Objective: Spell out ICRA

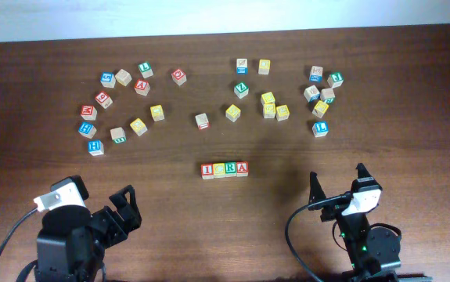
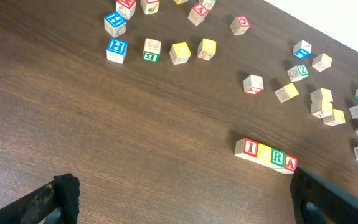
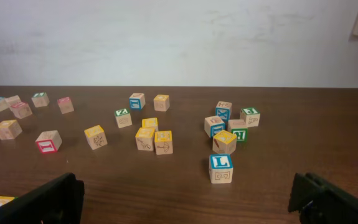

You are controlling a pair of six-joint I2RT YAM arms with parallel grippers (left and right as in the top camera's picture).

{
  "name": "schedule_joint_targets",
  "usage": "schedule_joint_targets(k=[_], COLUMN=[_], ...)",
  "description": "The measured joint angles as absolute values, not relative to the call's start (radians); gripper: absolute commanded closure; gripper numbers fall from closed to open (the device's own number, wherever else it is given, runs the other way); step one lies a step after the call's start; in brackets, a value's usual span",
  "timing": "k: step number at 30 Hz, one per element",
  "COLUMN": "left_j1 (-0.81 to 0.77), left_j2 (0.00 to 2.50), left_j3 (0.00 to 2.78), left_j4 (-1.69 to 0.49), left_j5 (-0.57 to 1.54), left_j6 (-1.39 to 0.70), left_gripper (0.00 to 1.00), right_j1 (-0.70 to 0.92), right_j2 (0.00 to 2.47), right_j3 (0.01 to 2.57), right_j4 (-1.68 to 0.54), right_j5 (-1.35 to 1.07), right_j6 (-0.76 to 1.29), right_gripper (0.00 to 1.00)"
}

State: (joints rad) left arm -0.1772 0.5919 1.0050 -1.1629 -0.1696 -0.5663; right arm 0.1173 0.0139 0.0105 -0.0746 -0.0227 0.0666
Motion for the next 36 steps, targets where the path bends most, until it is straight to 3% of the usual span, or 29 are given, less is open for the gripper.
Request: schedule_joint_targets(k=[36], left_j1=[-0.177], left_j2=[0.592], left_j3=[1.005], left_j4=[-1.163], left_j5=[-0.17], left_j6=[-0.566], left_gripper=[0.01], right_j1=[0.078], right_j2=[0.014], right_j3=[0.01], right_j4=[-0.075], right_j5=[-0.015], right_j6=[0.041], right_gripper=[0.02])
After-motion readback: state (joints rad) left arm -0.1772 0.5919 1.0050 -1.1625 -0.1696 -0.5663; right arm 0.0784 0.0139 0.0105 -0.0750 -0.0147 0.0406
